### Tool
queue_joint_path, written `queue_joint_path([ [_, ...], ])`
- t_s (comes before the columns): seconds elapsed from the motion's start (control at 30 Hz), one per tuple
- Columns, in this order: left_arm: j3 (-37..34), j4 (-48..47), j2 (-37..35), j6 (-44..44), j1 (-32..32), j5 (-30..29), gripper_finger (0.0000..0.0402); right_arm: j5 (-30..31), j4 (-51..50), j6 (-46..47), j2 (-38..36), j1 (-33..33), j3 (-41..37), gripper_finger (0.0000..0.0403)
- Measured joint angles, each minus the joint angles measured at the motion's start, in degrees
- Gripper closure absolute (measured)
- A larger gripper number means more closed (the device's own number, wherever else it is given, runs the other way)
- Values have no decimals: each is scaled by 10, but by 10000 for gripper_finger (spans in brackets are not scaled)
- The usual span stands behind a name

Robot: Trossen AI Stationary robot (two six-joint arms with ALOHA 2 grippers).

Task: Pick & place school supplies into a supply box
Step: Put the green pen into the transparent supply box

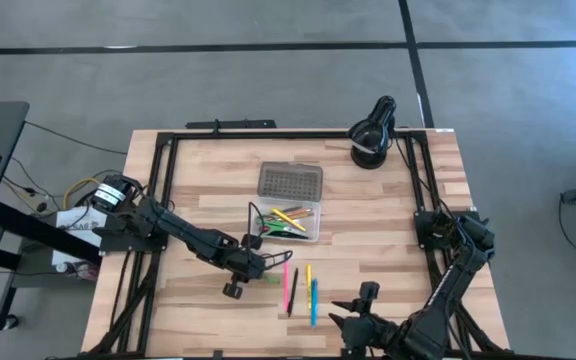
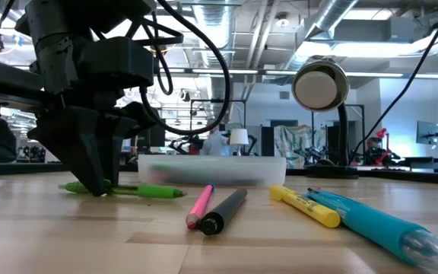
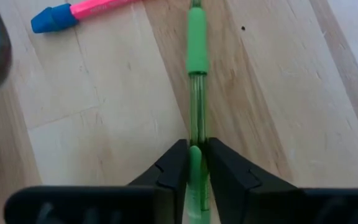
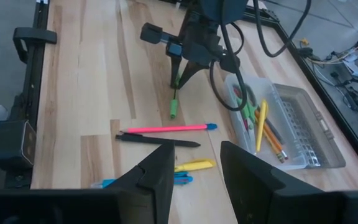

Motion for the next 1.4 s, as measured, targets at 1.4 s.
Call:
queue_joint_path([
  [1.4, 123, -38, 1, 112, 46, -202, 356, -2, 4, 0, 5, 2, 0, 278],
])
